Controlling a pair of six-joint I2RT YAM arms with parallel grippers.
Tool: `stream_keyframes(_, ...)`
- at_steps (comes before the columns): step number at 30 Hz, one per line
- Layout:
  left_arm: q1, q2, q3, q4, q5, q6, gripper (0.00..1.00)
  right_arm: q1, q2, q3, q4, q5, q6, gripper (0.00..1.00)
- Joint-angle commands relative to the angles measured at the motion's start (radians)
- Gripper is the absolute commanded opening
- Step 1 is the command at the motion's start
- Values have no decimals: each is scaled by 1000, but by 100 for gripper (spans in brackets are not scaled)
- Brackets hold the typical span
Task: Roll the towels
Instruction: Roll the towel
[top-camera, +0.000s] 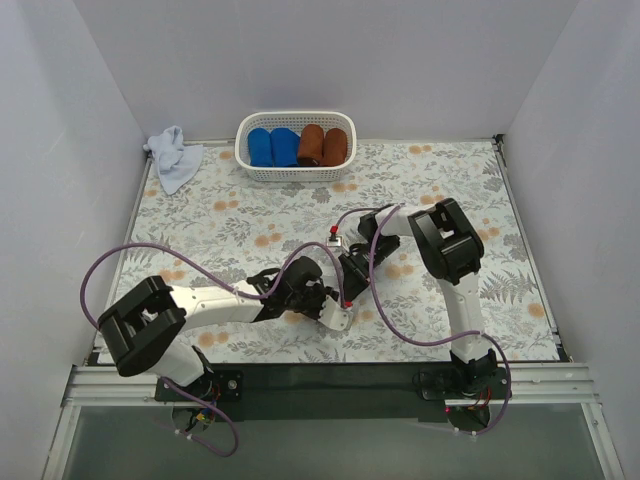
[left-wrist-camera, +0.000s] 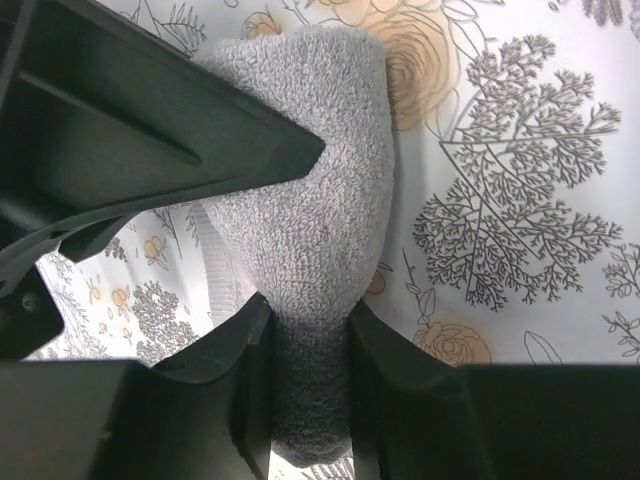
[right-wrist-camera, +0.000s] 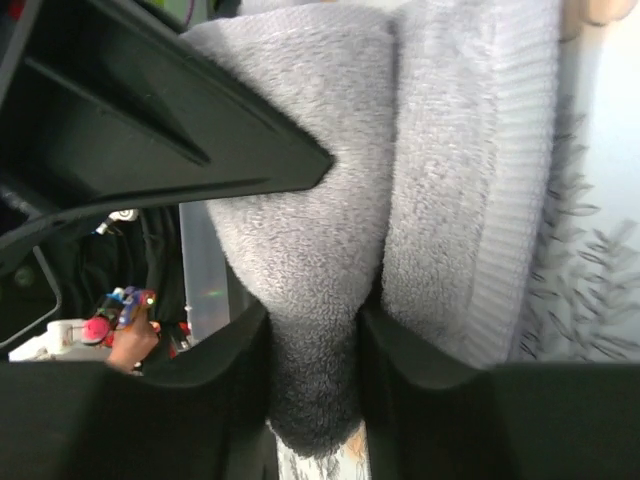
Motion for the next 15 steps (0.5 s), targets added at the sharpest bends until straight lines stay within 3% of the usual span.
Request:
stream_keyframes(1,-5,27,85,-194,80,-112,19,-52,-15,53,33,125,41,41)
stream_keyframes(3,-4,31,117,-271,129,-164,17,-92,-62,79,33,183,63,58)
stream_keyframes(7,-1,50,161,-355,183,-245,17,-154,-156,125,38,309,76,72)
stream_keyframes(15,156,195,299,-530,422,-273,19,-204,-453,-20,160,440,87,77)
